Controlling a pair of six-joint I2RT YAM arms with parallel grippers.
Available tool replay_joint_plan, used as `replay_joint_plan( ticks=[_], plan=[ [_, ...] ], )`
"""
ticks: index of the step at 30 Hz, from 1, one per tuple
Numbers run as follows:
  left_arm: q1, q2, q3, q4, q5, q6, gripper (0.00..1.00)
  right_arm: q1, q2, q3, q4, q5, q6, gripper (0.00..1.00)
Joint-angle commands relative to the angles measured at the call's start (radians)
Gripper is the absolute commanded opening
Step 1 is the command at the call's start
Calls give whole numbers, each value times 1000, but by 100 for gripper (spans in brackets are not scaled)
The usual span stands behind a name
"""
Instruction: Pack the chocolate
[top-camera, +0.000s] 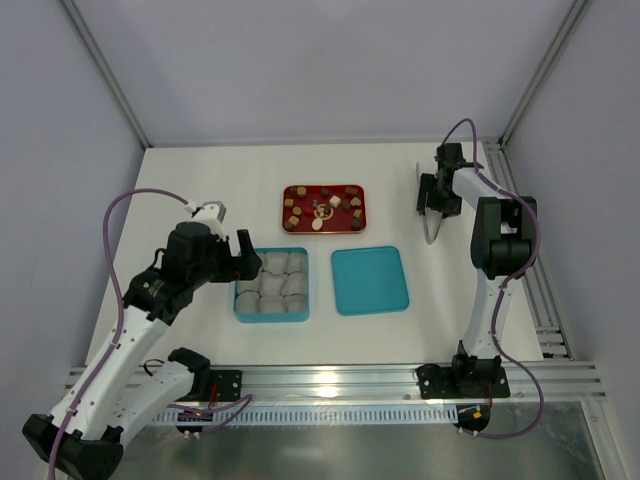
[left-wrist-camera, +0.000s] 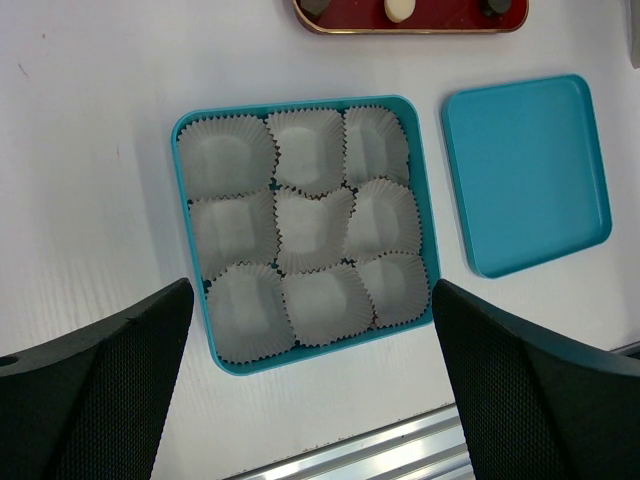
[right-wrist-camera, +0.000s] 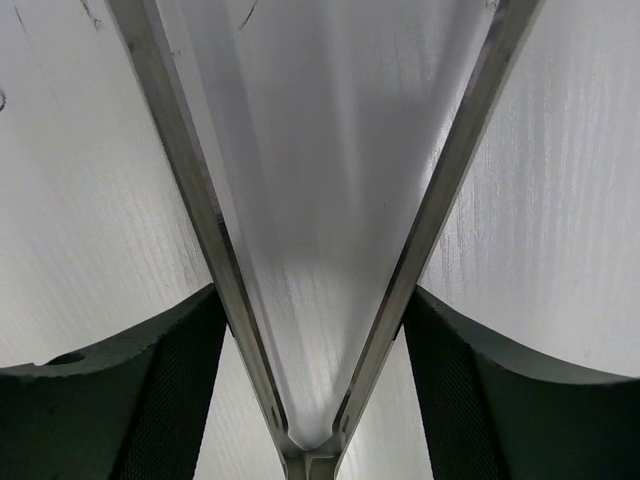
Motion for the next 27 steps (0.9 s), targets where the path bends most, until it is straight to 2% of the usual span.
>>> replay_joint_plan(
  ticks=[1, 9, 27],
  plan=[
    [-4, -4, -2, 27, 9, -8, 100, 2, 18, 12, -10, -15, 30, 70],
    [-4, 2, -2, 27, 8, -6, 100, 5, -109, -66, 33, 23, 53, 57],
    [-4, 1, -2, 26, 8, -6, 100, 71, -403, -146, -75, 54, 68, 56]
  ],
)
